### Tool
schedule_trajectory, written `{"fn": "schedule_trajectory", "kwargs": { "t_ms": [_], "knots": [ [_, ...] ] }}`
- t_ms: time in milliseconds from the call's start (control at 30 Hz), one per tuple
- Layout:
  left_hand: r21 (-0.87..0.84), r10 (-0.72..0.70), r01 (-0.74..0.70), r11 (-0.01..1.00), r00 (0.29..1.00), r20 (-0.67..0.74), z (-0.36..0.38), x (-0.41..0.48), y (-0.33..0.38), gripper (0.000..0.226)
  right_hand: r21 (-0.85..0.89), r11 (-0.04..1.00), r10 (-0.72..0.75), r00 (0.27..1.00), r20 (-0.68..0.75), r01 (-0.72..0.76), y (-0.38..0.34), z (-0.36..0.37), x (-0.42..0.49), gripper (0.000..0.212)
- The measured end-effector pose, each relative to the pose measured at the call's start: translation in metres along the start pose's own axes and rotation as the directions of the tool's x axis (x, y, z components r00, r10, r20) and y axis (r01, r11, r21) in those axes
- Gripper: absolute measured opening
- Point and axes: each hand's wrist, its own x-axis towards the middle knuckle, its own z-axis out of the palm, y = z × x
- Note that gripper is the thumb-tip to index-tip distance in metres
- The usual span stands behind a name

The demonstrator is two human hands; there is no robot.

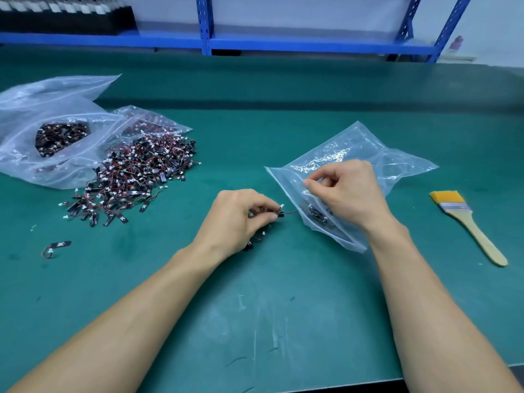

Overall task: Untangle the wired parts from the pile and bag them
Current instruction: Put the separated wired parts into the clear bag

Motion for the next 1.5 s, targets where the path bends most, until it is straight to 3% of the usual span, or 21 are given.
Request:
{"fn": "schedule_trajectory", "kwargs": {
  "t_ms": [100,167,267,433,667,733,800,900,1000,1067,1267,1500],
  "knots": [
    [-0.212,-0.063,0.044,0.976,0.994,-0.084,0.006,0.007,0.013,0.014,0.005,1.000,-0.027,0.999,-0.037,0.027,-0.001,0.000,0.001,0.013],
    [-0.241,-0.056,0.025,0.970,0.991,-0.125,0.013,0.014,0.023,0.014,0.024,0.999,-0.039,0.997,-0.062,0.041,-0.003,0.002,0.001,0.011],
    [-0.114,0.032,-0.046,0.992,0.992,-0.119,0.028,0.025,0.036,0.012,0.058,0.997,-0.049,0.992,-0.120,0.057,-0.006,0.002,0.001,0.011],
    [0.333,0.173,-0.138,0.933,0.982,-0.079,0.041,0.030,0.043,0.013,0.082,0.995,-0.033,0.981,-0.189,0.049,-0.006,0.004,0.001,0.010],
    [0.210,0.236,-0.226,0.951,0.971,-0.025,0.019,0.020,0.028,0.042,0.023,0.999,-0.032,0.989,-0.145,0.036,-0.002,0.005,0.001,0.012],
    [0.190,0.168,-0.158,0.969,0.985,-0.040,0.004,0.013,0.019,0.036,0.008,0.999,-0.032,0.989,-0.145,0.034,0.000,0.005,0.001,0.011],
    [0.274,0.041,-0.027,0.961,0.998,-0.044,-0.015,0.005,0.006,0.031,0.008,1.000,-0.019,0.989,-0.143,0.020,0.001,0.005,0.000,0.012],
    [0.410,-0.087,0.033,0.912,0.990,0.114,-0.042,-0.007,-0.011,0.028,-0.005,1.000,-0.004,0.991,-0.130,0.004,0.001,0.005,0.000,0.016],
    [0.272,-0.094,-0.008,0.962,0.929,0.358,-0.064,-0.017,-0.019,0.032,-0.007,1.000,-0.004,0.992,-0.126,0.003,0.001,0.004,0.000,0.020],
    [0.182,-0.099,0.027,0.983,0.911,0.401,-0.071,-0.020,-0.022,0.038,-0.017,1.000,-0.005,0.991,-0.137,0.002,0.001,0.003,-0.001,0.018],
    [0.135,-0.045,-0.007,0.991,0.926,0.374,-0.058,-0.016,-0.024,0.026,-0.054,0.999,-0.010,0.986,-0.164,0.002,0.002,0.000,0.000,0.012],
    [0.126,0.057,-0.068,0.990,0.994,0.091,-0.025,-0.008,-0.008,0.015,-0.082,0.997,-0.009,0.986,-0.166,-0.004,0.001,0.003,0.000,0.011]
  ]
}}
